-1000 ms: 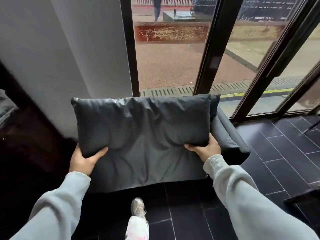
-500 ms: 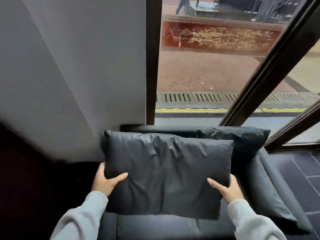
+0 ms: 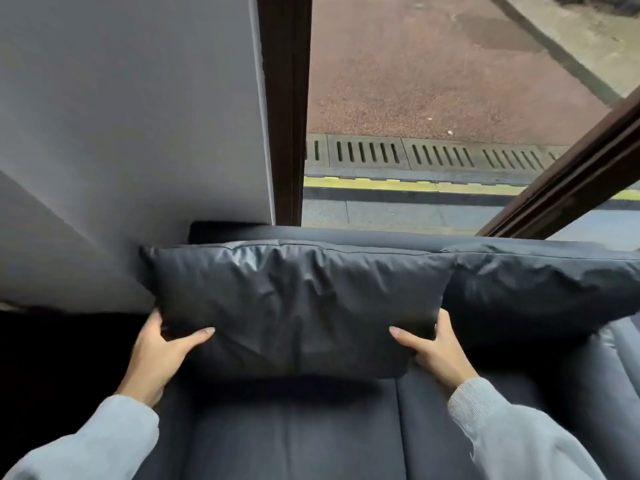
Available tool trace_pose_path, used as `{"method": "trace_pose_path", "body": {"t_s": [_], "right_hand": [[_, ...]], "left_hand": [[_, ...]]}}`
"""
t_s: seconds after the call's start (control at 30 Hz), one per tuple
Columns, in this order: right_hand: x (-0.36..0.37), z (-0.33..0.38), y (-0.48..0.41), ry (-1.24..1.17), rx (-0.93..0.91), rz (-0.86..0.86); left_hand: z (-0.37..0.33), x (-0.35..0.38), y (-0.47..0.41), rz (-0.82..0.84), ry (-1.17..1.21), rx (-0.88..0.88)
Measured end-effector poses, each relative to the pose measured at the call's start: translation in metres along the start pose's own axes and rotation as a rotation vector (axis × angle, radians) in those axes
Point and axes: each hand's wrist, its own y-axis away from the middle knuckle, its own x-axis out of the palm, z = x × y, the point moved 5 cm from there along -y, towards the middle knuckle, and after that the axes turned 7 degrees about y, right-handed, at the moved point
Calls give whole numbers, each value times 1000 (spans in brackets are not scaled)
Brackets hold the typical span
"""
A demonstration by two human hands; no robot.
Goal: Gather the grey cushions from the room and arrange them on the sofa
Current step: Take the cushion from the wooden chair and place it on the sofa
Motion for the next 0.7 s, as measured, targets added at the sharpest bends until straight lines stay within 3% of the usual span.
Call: {"method": "trace_pose_path", "body": {"t_s": [0.3, 0.47, 0.63, 0.7], "right_hand": [[13, -49, -75, -127, -44, -137], [6, -50, -83, -41, -168, -240], [12, -51, -98, 87, -87, -239], [12, -45, -90, 175, -63, -283]], "left_hand": [[25, 59, -50, -127, 14, 43], [37, 66, -54, -188, 43, 59], [28, 77, -68, -208, -191, 46], [12, 80, -59, -247, -319, 133]]}}
